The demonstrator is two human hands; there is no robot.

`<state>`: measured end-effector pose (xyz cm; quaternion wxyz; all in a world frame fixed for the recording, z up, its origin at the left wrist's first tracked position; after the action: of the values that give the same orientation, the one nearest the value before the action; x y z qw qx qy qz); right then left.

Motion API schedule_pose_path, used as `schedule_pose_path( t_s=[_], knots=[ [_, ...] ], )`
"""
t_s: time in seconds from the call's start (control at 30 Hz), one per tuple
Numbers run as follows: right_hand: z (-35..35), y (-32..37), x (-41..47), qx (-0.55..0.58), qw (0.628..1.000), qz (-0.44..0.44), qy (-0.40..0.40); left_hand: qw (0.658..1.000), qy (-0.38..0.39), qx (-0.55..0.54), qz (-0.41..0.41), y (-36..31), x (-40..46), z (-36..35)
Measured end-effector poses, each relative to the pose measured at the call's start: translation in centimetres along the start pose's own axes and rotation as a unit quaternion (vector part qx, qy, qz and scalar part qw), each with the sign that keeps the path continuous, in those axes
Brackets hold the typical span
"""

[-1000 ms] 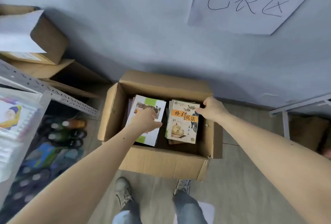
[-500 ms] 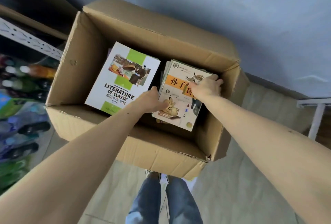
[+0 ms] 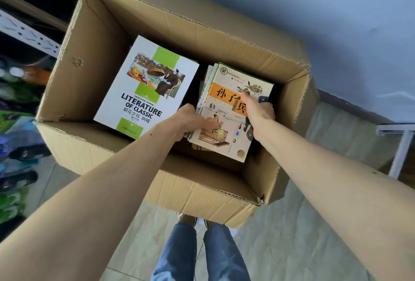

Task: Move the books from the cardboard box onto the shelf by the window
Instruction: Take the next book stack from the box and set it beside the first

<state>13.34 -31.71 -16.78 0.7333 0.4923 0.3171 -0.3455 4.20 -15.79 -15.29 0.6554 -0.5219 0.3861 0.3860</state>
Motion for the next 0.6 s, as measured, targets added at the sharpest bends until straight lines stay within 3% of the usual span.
schedule_pose_path(
  t_s=[0.17, 0.33, 0.6],
  knots=[
    [1.0, -0.2, -0.8, 0.051, 0.997, -0.033, 0.039, 0.998, 0.034, -0.049, 0.004, 0.1, -1.9, -0.1],
    [1.8, 1.6, -4.3, 0.056, 0.995, -0.026, 0.072, 0.997, 0.016, -0.075, -0.013, -0.6, -6.3, 1.2],
    [3.1, 9.2, -15.0, 0.002, 0.976, 0.071, 0.205, 0.981, -0.041, -0.167, -0.092, -2.5, -18.8, 6.3]
  ],
)
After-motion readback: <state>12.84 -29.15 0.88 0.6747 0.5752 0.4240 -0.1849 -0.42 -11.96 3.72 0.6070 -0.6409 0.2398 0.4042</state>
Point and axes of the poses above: each hand's wrist, its own x-axis towards the middle knuckle, its own z-axis out of the back of the hand, y = z × x, the point moved 3 cm from there along x, towards the middle knuckle, and after that the axes turned 11 degrees about x, right-handed, at the moved point
